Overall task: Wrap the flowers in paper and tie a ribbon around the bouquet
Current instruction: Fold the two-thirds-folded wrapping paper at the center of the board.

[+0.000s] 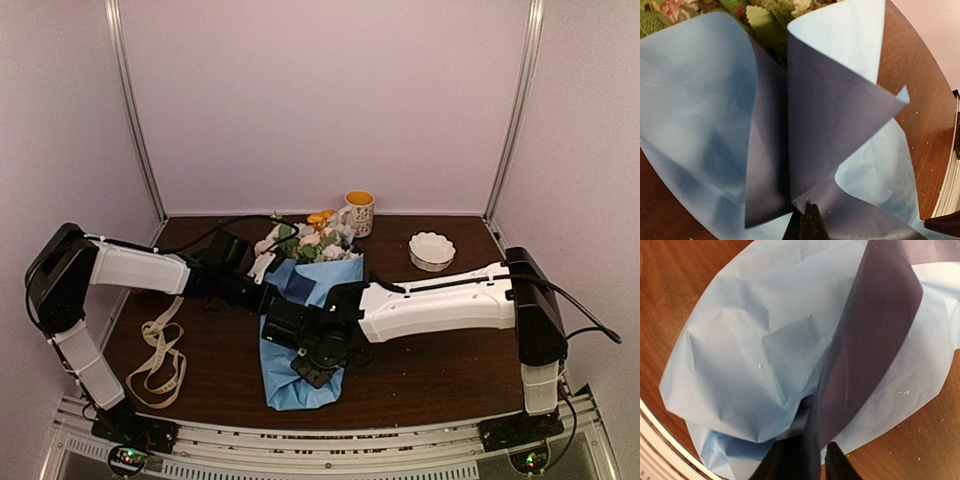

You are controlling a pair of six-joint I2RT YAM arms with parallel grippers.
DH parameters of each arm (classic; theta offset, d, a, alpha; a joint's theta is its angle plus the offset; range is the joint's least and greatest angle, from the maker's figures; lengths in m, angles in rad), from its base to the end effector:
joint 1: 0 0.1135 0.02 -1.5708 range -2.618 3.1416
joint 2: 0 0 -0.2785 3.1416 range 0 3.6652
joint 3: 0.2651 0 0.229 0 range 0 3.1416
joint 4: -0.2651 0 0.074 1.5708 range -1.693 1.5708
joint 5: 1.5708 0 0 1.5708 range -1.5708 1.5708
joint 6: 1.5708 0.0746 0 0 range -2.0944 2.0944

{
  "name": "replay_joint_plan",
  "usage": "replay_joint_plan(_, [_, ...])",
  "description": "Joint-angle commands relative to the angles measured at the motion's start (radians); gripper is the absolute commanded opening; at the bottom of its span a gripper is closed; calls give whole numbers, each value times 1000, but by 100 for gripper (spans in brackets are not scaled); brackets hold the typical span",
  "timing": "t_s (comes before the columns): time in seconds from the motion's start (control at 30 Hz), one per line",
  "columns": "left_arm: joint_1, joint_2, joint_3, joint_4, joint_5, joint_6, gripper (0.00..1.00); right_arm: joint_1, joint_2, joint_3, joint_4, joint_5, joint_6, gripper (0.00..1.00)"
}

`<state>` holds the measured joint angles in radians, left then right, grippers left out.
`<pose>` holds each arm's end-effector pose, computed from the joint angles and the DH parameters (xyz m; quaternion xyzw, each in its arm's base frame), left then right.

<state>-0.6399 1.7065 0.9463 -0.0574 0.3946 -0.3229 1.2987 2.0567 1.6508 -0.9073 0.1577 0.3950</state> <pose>0.2692 -0.2361 0.1764 0.2151 0.8891 -0.3285 0.2352 0.1227 0.3960 0.1848 -0.4226 0.8938 0.0442 0.1433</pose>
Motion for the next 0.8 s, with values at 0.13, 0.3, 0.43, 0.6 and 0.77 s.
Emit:
replay_joint_plan(0.13, [53, 92, -111, 267, 50, -66, 0, 7, -195, -83, 65, -36, -5, 46])
replay_joint_plan(0.3, [86, 158, -140, 346, 111, -108, 0, 7, -403, -319, 301, -114, 26, 56])
replay_joint_plan(0.43, [91, 172, -153, 384, 127, -120, 0, 17, -457, -476, 483, -116, 127, 64])
replay_joint_plan(0.6, [96, 175, -156, 403, 144, -122, 0, 64, -366, -449, 462, -37, 185, 75])
replay_joint_plan(0.77, [105, 181, -169, 418, 162, -115, 0, 101, -253, -382, 370, 81, 255, 66])
